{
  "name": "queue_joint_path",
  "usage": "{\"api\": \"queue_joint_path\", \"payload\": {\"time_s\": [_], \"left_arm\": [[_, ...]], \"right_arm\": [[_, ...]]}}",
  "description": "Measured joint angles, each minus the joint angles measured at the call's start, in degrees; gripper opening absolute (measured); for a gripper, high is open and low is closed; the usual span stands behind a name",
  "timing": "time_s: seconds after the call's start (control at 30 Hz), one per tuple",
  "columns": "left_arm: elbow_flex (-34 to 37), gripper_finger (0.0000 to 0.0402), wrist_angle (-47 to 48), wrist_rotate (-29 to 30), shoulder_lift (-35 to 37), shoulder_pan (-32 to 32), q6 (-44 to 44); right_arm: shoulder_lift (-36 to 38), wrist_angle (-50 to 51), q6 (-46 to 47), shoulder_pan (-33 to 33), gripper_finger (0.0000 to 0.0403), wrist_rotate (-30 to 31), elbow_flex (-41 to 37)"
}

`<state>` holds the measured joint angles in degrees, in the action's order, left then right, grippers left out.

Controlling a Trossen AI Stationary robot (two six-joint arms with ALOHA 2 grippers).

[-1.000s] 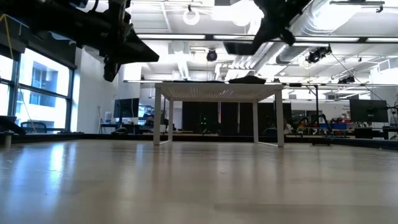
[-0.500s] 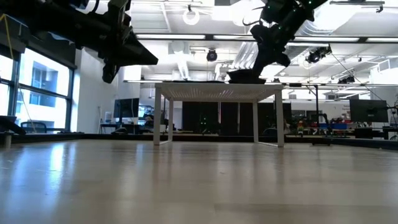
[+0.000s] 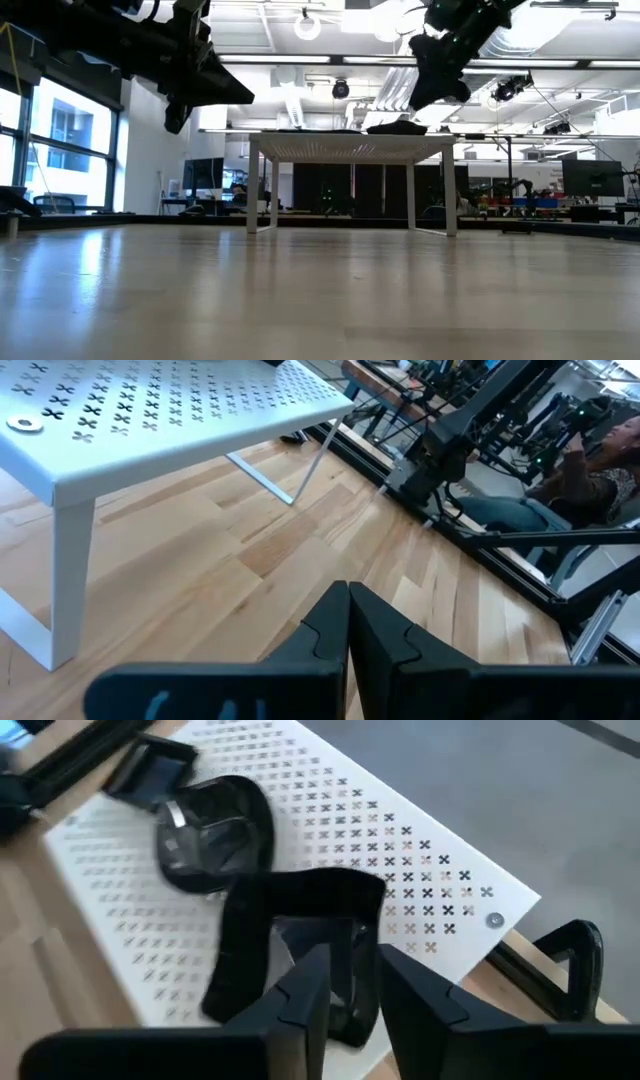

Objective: Pick & Place Mini shaped plates
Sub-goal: Stack the black leaf-shaped plate on top of the black leaf-shaped plates on the shelf

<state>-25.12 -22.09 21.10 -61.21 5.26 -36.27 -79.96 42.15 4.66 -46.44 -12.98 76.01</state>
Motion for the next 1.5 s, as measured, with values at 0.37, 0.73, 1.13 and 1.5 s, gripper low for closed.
{"api": "queue_joint_path", "payload": {"time_s": [0.37,0.73,1.13,1.5], "left_arm": [[0.0,0.0001,0.5,0.0,0.0,0.0,3.6],[0.0,0.0001,0.8,0.2,0.0,0.0,7.9],[0.0,0.0001,1.3,-8.5,0.0,0.0,11.7],[0.0,0.0001,1.4,-9.7,0.0,0.0,15.0]], "right_arm": [[8.0,3.1,-3.0,13.2,0.0008,-3.2,0.0],[9.6,-23.5,11.9,38.6,0.0002,4.9,-12.3],[9.8,-22.2,43.6,67.5,0.0002,20.6,-24.8],[-0.1,-20.4,70.4,86.3,0.0082,16.9,-25.2]]}}
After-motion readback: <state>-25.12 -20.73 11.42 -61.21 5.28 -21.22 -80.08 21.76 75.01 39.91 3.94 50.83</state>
